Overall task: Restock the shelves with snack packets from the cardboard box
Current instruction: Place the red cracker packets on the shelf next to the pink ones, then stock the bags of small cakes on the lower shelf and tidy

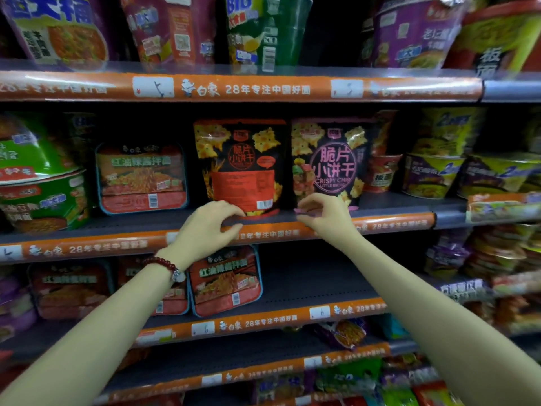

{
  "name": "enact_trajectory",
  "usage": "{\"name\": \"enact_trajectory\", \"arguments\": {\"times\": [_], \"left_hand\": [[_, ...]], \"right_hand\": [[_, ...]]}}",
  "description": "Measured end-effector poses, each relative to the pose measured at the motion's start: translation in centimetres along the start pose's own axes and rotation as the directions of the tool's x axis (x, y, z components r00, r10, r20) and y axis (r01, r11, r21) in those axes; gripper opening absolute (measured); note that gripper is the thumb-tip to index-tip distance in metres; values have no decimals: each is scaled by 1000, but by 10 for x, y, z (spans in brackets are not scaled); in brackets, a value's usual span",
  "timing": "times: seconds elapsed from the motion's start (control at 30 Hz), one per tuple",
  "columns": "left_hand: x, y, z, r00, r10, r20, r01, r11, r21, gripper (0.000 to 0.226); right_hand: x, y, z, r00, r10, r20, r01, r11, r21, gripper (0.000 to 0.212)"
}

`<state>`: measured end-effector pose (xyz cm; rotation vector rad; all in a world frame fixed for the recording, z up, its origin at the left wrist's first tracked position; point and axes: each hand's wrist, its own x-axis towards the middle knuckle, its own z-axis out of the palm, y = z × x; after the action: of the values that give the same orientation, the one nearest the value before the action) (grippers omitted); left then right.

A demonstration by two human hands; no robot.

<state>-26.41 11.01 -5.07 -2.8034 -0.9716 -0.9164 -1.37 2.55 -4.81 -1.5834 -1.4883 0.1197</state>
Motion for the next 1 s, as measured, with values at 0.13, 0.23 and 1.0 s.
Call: {"name": "enact_trajectory", "arguments": {"times": [0.13,0.23,1.0], "left_hand": [[20,58,37,980,151,126,-143,987,-72,16],[30,104,77,939,221,263,-205,975,-88,16],[11,369,406,238,541,806,-334,825,-455,28]], "right_hand": [[-32,34,-32,995,65,82,-53,989,-136,19],[-62,74,-58,969,195,154,-151,955,-256,21],[-363,328,-168,286,953,-98,-929,251,-270,20]]}}
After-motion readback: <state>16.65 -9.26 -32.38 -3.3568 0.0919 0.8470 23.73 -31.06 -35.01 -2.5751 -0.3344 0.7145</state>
